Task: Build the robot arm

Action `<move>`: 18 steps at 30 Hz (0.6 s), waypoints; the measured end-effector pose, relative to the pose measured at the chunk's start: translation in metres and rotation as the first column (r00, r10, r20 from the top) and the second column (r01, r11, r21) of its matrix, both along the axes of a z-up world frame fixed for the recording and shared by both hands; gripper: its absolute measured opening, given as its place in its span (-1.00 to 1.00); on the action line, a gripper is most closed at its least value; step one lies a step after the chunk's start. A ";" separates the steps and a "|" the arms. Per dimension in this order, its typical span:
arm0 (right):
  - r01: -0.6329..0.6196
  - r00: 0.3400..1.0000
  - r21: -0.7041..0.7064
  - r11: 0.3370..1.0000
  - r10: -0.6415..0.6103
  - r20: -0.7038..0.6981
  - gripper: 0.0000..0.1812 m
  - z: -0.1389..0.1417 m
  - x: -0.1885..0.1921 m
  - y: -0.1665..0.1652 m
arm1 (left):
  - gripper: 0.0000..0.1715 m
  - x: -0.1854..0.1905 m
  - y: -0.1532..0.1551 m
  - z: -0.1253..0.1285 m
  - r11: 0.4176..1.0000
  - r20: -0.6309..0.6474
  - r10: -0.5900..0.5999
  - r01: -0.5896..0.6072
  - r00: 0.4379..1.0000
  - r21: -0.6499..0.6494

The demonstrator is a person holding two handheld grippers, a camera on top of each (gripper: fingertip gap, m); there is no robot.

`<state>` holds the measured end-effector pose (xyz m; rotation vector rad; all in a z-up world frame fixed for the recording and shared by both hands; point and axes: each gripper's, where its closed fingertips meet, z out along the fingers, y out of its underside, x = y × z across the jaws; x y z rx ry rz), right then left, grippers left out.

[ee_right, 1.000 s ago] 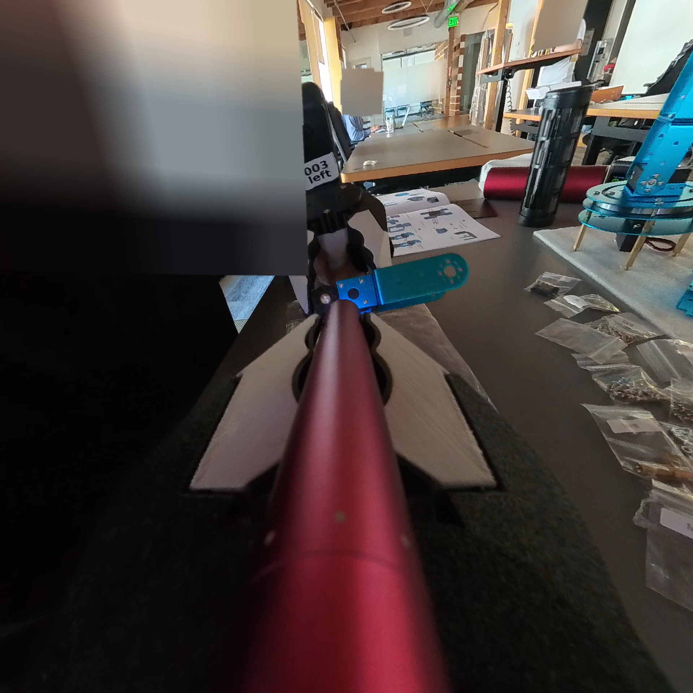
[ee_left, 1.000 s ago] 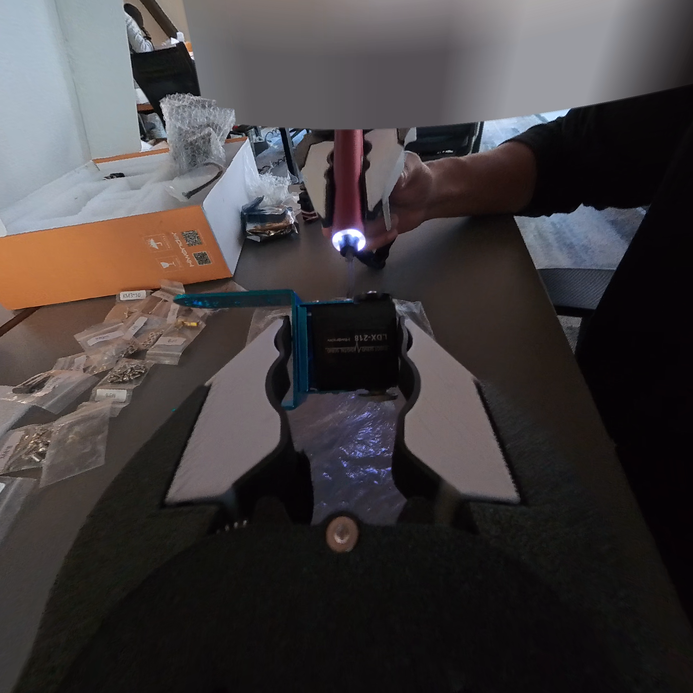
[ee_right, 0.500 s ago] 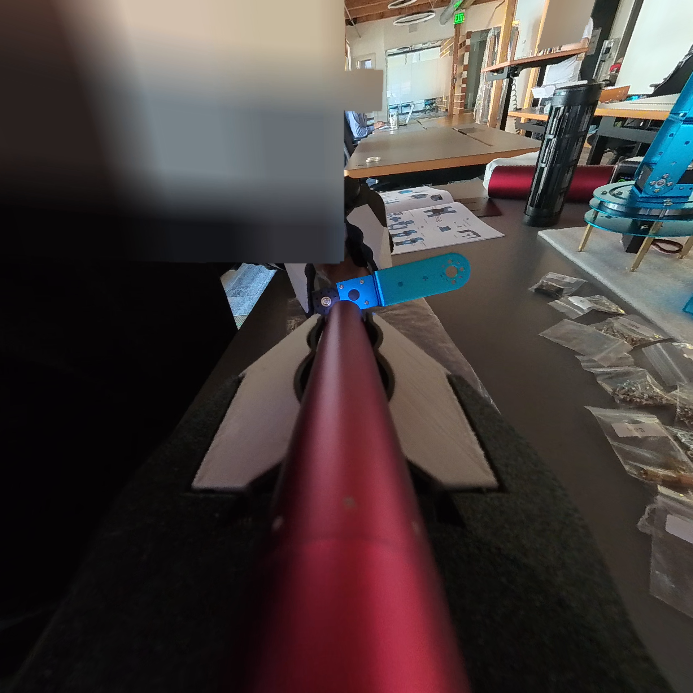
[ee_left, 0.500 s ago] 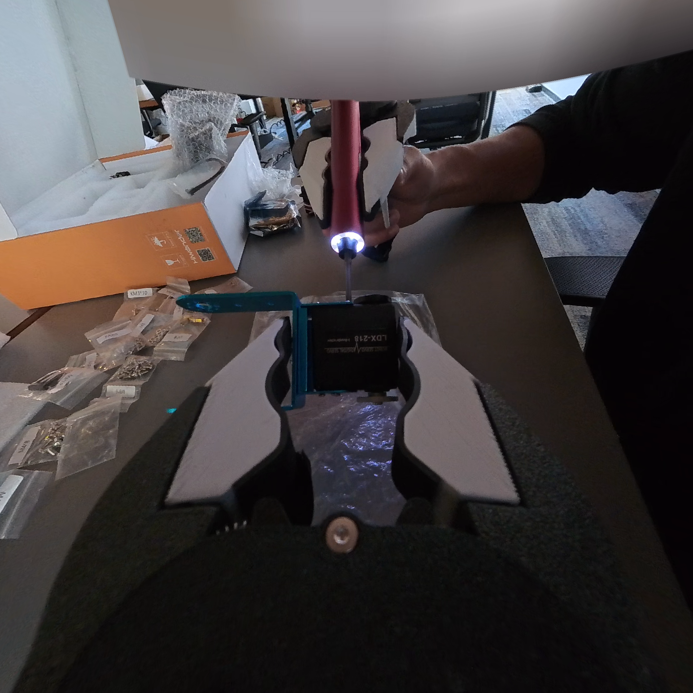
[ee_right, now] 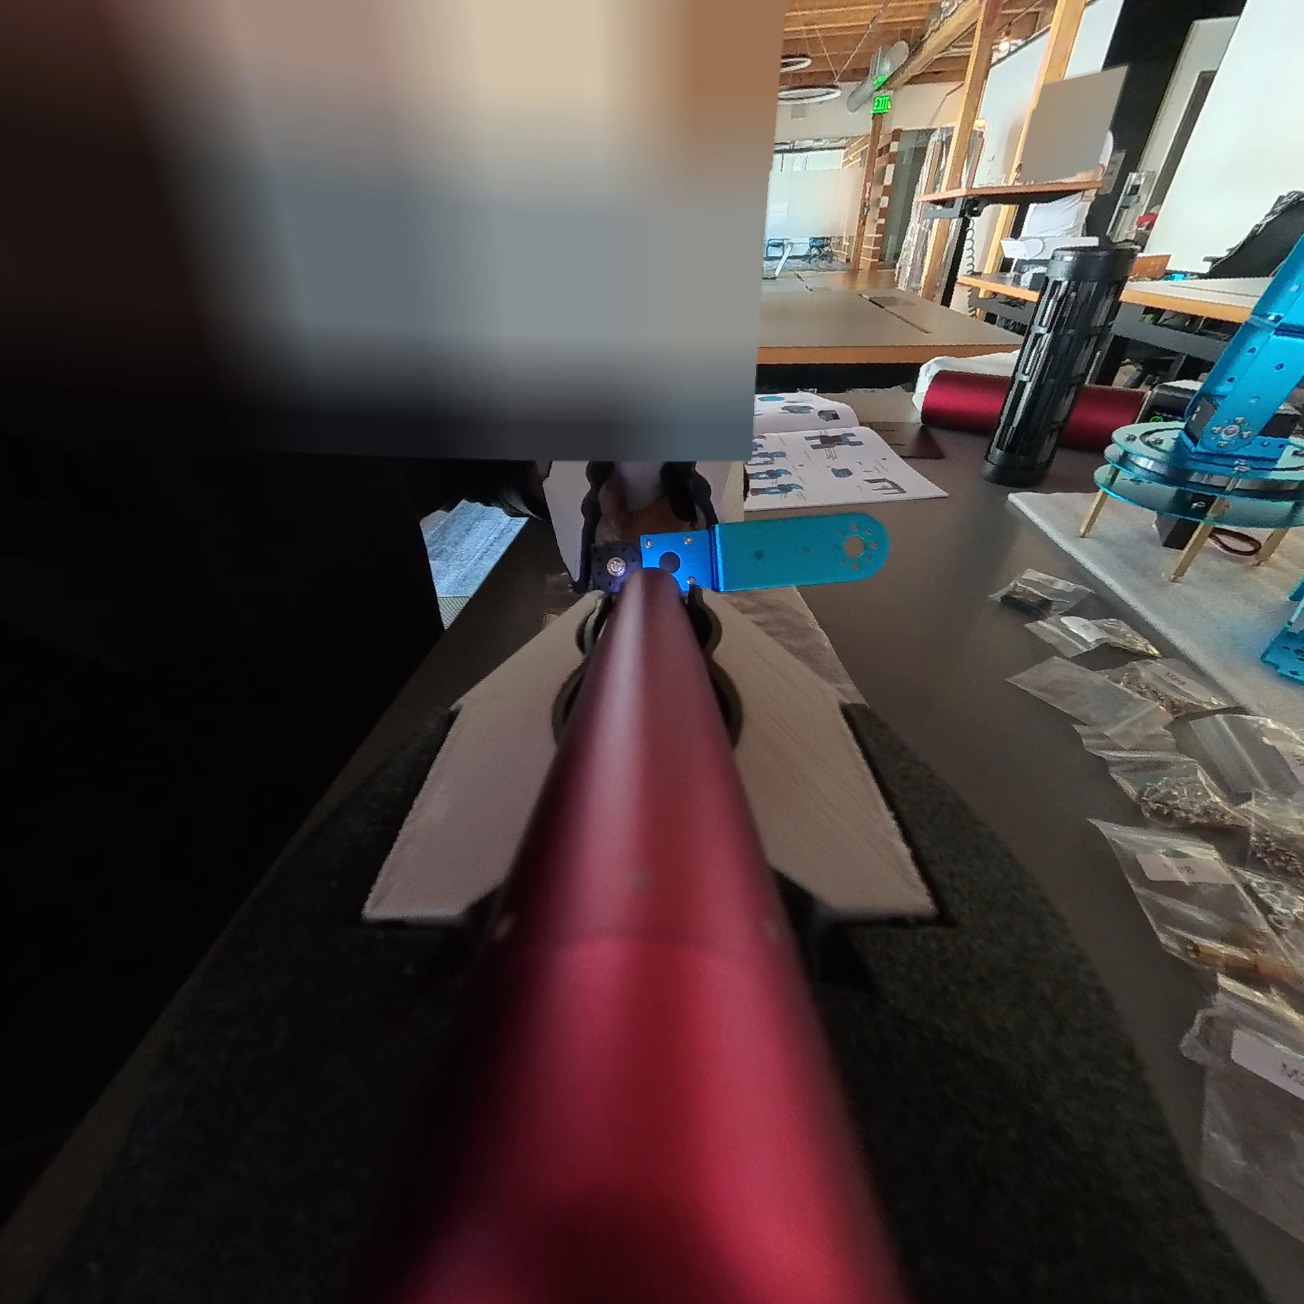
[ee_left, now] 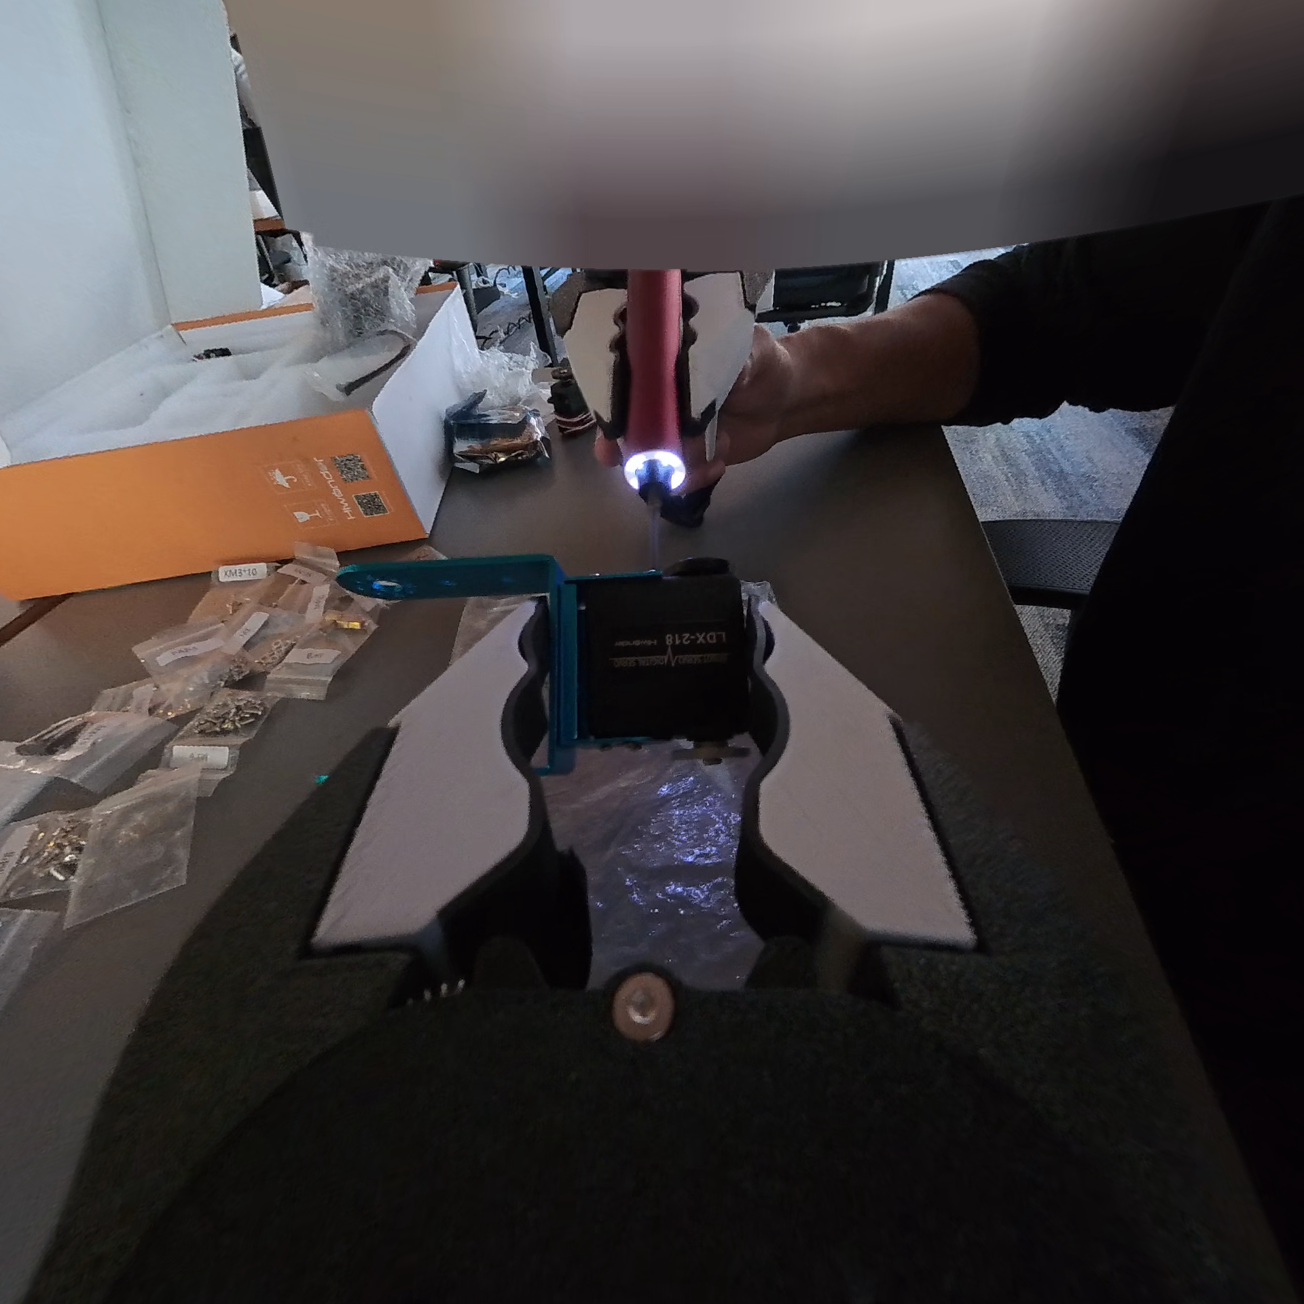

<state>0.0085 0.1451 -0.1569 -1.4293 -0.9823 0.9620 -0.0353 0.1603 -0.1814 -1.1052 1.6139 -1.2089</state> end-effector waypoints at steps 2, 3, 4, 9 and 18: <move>-0.010 1.000 -0.006 1.000 0.010 -0.005 -0.75 0.000 0.000 -0.001 | -0.38 0.000 -0.002 0.000 1.000 0.003 -0.004 0.004 1.000 0.013; -0.013 1.000 -0.010 1.000 0.013 -0.008 -0.75 0.000 0.000 -0.001 | -0.38 0.000 -0.003 0.000 1.000 0.003 -0.005 0.005 1.000 0.016; -0.012 1.000 -0.017 1.000 0.011 -0.006 -0.75 -0.001 0.000 -0.001 | -0.38 0.000 -0.003 -0.001 1.000 -0.001 -0.006 0.006 1.000 0.017; -0.002 1.000 -0.120 0.993 0.002 0.004 -0.78 -0.009 0.003 0.005 | -0.37 0.001 -0.001 -0.006 1.000 -0.028 -0.009 0.009 1.000 0.007; 0.021 0.999 -0.081 0.997 -0.017 0.046 -0.78 -0.011 0.002 0.005 | -0.38 0.002 0.000 -0.012 0.998 -0.064 -0.023 0.020 0.998 -0.057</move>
